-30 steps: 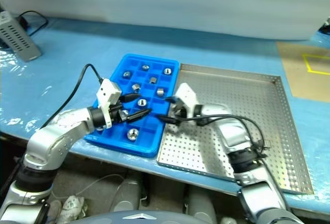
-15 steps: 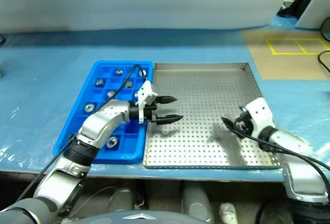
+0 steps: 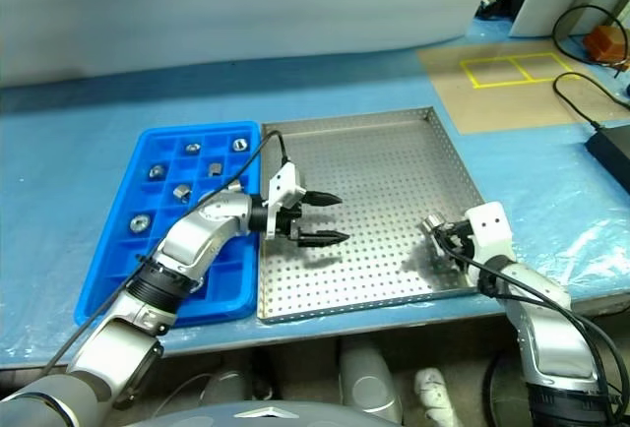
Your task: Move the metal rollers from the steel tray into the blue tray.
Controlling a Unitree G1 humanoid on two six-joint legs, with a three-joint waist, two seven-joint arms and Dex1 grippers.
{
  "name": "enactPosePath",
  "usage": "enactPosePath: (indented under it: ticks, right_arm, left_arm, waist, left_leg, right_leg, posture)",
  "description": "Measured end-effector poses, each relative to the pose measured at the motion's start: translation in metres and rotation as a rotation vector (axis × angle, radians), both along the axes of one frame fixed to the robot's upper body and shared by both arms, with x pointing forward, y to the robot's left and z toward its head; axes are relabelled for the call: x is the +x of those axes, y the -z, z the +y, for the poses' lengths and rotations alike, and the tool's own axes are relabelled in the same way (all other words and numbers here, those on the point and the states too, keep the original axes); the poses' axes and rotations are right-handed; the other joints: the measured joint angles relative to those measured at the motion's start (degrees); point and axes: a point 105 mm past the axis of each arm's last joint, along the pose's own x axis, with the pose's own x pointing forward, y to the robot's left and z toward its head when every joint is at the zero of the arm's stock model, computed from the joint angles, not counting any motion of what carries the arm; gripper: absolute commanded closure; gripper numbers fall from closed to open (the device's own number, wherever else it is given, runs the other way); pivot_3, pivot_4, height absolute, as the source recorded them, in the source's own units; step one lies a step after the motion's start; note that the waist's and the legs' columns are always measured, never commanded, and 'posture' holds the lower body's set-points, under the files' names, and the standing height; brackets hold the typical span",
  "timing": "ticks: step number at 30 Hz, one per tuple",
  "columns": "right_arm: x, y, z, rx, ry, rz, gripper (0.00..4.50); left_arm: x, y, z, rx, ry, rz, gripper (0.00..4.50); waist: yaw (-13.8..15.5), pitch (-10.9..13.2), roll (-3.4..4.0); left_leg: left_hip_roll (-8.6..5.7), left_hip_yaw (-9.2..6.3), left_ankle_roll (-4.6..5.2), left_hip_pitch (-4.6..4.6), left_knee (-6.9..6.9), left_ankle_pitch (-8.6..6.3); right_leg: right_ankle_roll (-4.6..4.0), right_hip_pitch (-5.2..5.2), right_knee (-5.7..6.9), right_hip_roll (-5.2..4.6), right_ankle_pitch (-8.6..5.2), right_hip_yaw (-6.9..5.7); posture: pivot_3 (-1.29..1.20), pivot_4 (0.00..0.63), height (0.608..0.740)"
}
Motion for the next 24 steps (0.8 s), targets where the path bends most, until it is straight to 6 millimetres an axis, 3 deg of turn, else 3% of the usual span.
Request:
enactPosePath:
  ticks: [3, 13, 24]
  right_arm:
    - [0.003, -0.001, 0.002, -0.009, -0.035, 0.001, 3.81]
    - [0.014, -0.012, -0.005, -0.029, -0.069, -0.022, 0.35]
    - [0.017, -0.011, 0.011, 0.036, -0.122, -0.026, 0.35]
  left_arm:
    - [0.003, 0.000, 0.006, -0.001, -0.036, -0.004, 0.41]
    - [0.000, 0.002, 0.008, -0.008, -0.061, -0.004, 0.41]
    - [0.002, 0.006, 0.010, 0.021, -0.077, -0.013, 0.41]
  waist:
    - [-0.1, 0.0, 0.00]
    - [0.2, 0.0, 0.01]
    - [0.1, 0.0, 0.02]
  left_leg:
    - [-0.01, -0.02, 0.08, -0.02, 0.04, -0.07]
    - [-0.02, -0.02, 0.16, -0.12, 0.12, -0.16]
    - [-0.01, -0.02, 0.15, -0.12, 0.12, -0.17]
  right_leg:
    - [-0.04, 0.05, -0.01, -0.02, 0.02, -0.02]
    - [-0.36, 0.04, -0.04, -0.08, 0.21, -0.09]
    - [-0.34, 0.02, -0.04, -0.08, 0.20, -0.09]
  posture:
    - [-0.50, 0.150, 0.740]
    - [-0.49, 0.150, 0.740]
    - [-0.48, 0.150, 0.740]
